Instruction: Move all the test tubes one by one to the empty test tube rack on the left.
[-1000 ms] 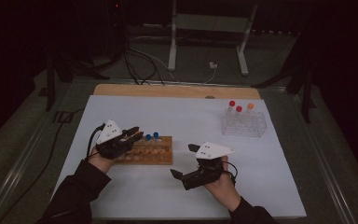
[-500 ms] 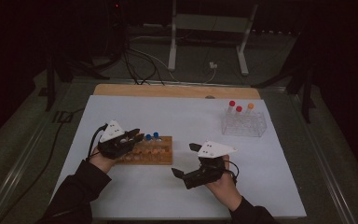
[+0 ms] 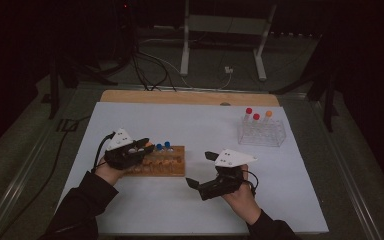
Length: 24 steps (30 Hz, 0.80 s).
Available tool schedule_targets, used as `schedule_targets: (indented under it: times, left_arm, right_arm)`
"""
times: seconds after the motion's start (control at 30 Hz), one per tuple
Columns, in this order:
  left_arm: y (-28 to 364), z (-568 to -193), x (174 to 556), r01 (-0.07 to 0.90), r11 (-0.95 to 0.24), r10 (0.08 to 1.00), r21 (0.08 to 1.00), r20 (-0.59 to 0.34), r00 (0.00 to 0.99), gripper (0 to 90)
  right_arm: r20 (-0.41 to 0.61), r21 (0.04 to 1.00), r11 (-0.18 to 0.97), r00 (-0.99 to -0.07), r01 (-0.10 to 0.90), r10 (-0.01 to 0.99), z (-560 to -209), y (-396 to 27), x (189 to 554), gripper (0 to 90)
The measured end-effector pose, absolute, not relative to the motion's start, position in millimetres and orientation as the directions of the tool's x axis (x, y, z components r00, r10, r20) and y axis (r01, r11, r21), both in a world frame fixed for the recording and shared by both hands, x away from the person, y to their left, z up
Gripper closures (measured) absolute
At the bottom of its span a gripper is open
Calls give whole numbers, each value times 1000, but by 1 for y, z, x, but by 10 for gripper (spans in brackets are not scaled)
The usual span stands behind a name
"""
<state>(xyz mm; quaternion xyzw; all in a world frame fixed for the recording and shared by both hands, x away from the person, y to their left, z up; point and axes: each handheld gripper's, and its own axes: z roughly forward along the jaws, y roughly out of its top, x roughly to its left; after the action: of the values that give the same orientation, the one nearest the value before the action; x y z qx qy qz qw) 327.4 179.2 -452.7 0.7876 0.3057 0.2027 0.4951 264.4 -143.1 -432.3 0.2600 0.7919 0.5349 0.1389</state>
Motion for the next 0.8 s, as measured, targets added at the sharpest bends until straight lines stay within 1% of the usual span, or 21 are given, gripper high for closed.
schedule_targets:
  times: [0.1,0.13,0.17,0.27,0.3,0.37,0.47,0.53,0.57,0.63,0.67,0.8]
  left_arm:
    - [182,-447,325,277,-297,680,914,-1,733,514]
    - [184,-445,324,268,-292,671,918,-3,741,510]
    - [185,-443,322,258,-289,671,922,3,742,481]
    - [189,-437,315,233,-282,658,931,10,753,346]
    - [189,-434,313,225,-281,655,933,15,755,271]
    - [189,-430,308,212,-279,655,937,24,755,173]
    - [190,-424,301,188,-263,644,946,27,765,90]
    - [189,-422,296,180,-263,631,948,27,775,47]
    - [188,-422,295,186,-266,612,946,17,790,45]
    - [186,-422,292,198,-279,608,940,13,794,24]
    - [186,-422,291,199,-285,596,938,11,803,24]
    - [186,-423,288,188,-286,605,939,25,796,19]
  right_arm:
    - [54,924,284,-820,258,569,-429,-147,266,0]
    - [52,925,282,-818,256,573,-428,-149,266,0]
    - [47,927,277,-813,251,580,-426,-151,267,0]
    - [37,937,255,-793,239,609,-419,-161,272,0]
    - [36,940,246,-785,238,619,-416,-166,275,0]
    - [34,947,224,-763,232,645,-411,-176,281,0]
    - [34,953,197,-731,228,682,-405,-193,292,0]
    - [33,954,189,-709,232,704,-403,-205,300,0]
    - [28,954,189,-695,233,719,-402,-212,304,0]
    - [17,951,192,-666,240,746,-401,-224,312,0]
    - [18,949,189,-642,252,766,-401,-230,316,0]
    - [-12,950,184,-560,253,829,-403,-258,334,0]
